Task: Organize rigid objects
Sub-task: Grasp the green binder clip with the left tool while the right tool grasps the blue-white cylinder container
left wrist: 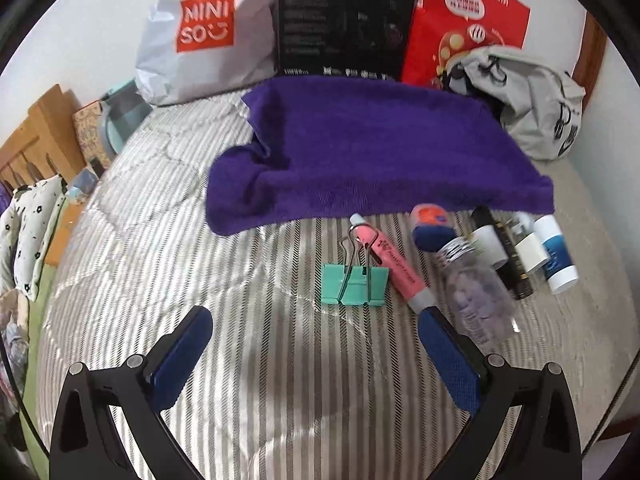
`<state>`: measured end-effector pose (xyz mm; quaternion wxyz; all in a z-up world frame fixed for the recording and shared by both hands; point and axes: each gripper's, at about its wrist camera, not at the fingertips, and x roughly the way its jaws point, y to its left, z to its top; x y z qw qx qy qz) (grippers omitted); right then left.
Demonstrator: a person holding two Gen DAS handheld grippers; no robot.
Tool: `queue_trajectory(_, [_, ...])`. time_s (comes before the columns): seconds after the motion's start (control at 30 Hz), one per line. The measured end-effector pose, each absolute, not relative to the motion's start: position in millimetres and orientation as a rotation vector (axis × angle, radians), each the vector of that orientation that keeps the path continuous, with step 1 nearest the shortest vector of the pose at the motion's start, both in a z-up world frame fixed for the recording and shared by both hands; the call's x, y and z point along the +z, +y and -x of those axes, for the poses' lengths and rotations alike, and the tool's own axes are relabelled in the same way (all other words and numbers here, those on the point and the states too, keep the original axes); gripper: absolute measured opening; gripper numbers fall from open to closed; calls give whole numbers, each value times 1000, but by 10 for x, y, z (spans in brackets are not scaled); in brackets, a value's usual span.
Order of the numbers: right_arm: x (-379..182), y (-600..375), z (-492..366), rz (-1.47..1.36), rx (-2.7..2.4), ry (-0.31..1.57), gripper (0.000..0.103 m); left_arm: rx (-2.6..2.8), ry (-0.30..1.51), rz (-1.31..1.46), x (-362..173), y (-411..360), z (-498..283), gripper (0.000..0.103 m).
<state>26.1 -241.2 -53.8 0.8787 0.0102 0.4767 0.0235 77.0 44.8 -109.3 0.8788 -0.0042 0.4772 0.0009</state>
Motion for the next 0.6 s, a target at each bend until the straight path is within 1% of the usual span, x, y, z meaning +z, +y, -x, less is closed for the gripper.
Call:
queue_trajectory(0.17, [-696, -2426, -361, -9, 43, 1033, 103, -7, 1010, -8, -1244, 433, -903, 103])
queue_trajectory(0.3, [-767, -2434, -449, -3, 35, 1055, 103, -32, 1007, -16, -1301, 385, -1009, 100])
queue_trajectory(0.4, [-814, -2420, -517, 14, 29, 1070, 103, -37, 1016, -50, -1365, 348, -1073, 89])
queue_trajectory(0.57, [-876, -2384, -588, 33, 33, 1082, 103, -50, 996, -38, -1394, 367, -1094, 84])
queue_trajectory(0.6, [-893, -2381, -604, 31, 34, 1086, 103, -49, 988, -36, -1392, 370, -1094, 80])
